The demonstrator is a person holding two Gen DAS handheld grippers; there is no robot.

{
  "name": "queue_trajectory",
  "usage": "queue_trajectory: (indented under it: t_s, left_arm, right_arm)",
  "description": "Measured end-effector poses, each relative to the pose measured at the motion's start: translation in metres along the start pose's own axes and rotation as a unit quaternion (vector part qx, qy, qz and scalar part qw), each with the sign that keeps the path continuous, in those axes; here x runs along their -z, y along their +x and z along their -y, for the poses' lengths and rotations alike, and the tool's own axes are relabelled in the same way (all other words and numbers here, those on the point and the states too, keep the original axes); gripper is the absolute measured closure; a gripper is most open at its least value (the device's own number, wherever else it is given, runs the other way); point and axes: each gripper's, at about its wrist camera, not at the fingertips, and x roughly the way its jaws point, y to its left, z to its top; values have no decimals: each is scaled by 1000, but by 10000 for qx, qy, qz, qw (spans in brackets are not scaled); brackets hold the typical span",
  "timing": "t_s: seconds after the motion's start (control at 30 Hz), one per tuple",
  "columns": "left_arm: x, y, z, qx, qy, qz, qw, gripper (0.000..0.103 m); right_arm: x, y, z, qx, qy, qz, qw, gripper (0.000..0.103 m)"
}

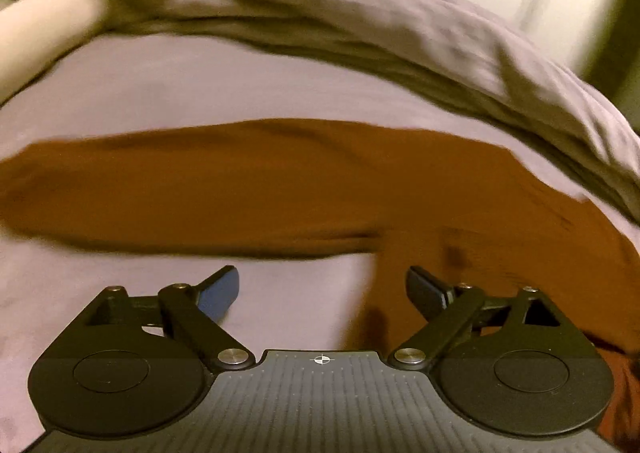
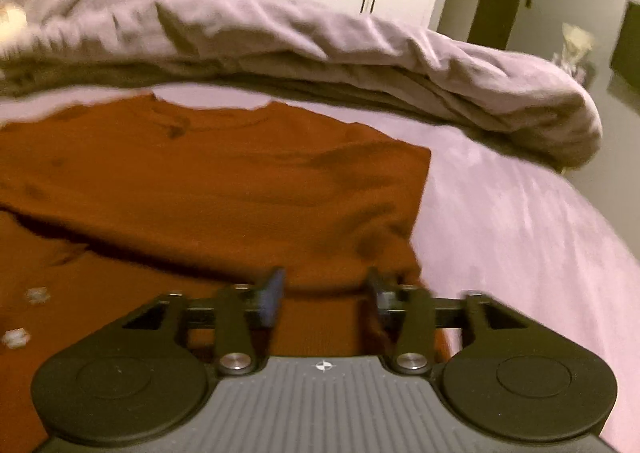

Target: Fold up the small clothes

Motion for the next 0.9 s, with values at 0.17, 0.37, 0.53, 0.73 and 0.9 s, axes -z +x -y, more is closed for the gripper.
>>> queue_trajectory:
  t_s: [0.17, 0.37, 0.53, 0.73, 0.9]
  left_arm:
    - [-5, -12, -113, -479, -1666, 163, 9847, 9]
    - [-9, -2, -187, 83, -3002, 401, 9530, 26]
    - [-9, 10, -218, 455, -3870, 727, 9181, 44]
    - [-12, 24, -246, 630, -4515, 695, 8873, 79]
    - [-22, 12, -246, 379, -3988, 595, 9143, 91]
  right_arm:
    - [36, -50, -3, -269, 499, 36, 9984, 48]
    - [50, -69, -4, -271, 764, -165, 9966, 46]
    - [40, -72, -11, -180, 696, -208, 9972, 46]
    - [35, -77, -18, -212, 627, -165, 9977, 45]
    - [34, -80, -19, -202, 558, -117, 9982, 45]
